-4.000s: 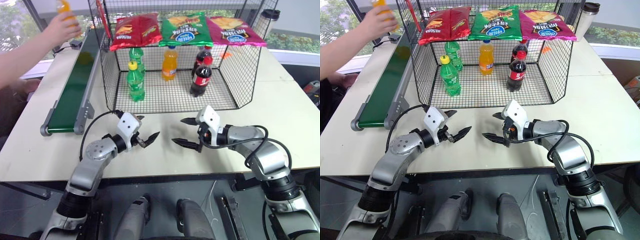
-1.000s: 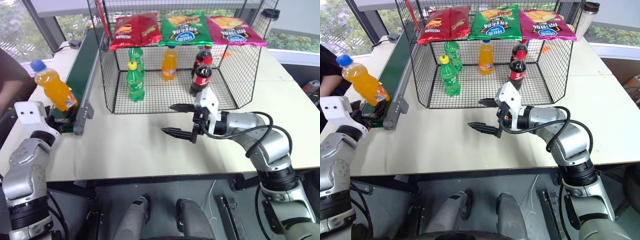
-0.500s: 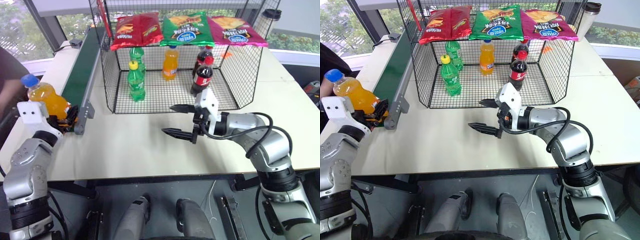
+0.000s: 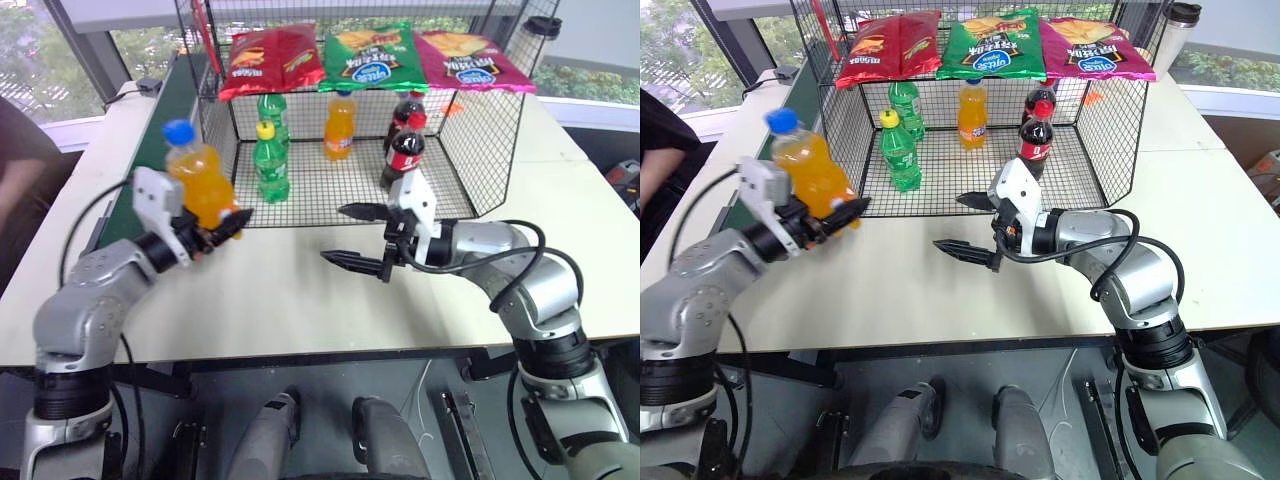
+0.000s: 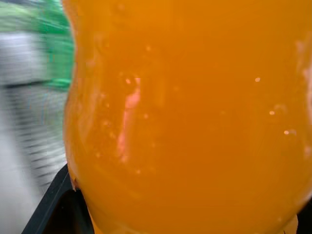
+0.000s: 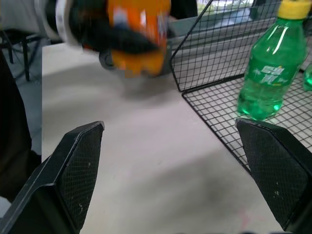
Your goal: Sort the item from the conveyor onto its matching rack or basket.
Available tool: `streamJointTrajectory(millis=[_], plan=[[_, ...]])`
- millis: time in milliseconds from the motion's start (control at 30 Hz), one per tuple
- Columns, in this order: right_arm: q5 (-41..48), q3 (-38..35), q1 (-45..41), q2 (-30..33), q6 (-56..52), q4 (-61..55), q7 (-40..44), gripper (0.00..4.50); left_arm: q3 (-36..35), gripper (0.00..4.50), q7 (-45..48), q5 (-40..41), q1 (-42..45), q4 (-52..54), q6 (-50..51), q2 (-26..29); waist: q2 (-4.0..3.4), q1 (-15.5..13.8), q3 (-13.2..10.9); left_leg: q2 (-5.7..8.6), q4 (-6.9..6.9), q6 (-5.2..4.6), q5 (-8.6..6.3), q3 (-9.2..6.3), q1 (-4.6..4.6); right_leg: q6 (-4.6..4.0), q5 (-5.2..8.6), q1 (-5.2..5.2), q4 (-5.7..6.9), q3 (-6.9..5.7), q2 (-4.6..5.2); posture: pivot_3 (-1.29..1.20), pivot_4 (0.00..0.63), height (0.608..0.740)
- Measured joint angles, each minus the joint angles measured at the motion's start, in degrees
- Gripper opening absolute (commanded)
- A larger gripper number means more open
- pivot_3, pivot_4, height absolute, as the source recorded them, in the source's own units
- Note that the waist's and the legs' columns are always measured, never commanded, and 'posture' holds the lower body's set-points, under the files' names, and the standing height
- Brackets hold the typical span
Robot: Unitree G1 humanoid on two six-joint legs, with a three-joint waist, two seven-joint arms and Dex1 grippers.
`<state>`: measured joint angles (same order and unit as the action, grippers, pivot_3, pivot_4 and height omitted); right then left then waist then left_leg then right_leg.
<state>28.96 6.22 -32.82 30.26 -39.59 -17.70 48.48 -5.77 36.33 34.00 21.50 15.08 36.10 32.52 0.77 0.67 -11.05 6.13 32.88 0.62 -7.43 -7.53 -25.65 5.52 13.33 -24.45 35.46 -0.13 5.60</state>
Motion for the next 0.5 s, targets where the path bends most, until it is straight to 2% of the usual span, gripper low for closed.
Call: streamJointTrajectory(millis=[233,500], plan=[[0.5,-0.4,-2.6,-0.3,-0.1,0.5,-1.1,4.5,15.4,3.0,9.6,-8.7,5.5,-4.8,-9.0,-4.7,-0.02,-0.1,0.0,0.01,-0.01,-0.02,0.0,0.04,-0.02,0.02,-0.01,-0.01,-0.02,0.01,0.0,0.0,0.15,0.738],[1.1,-0.4,-3.4,-0.3,-0.7,0.5,-1.2,4.5,19.1,3.0,14.3,-13.2,8.0,-9.9,-14.4,-8.2,-0.03,0.0,0.0,0.0,-0.01,-0.03,0.0,0.03,-0.01,0.03,-0.01,-0.01,0.0,0.0,-0.01,0.0,0.15,0.738]])
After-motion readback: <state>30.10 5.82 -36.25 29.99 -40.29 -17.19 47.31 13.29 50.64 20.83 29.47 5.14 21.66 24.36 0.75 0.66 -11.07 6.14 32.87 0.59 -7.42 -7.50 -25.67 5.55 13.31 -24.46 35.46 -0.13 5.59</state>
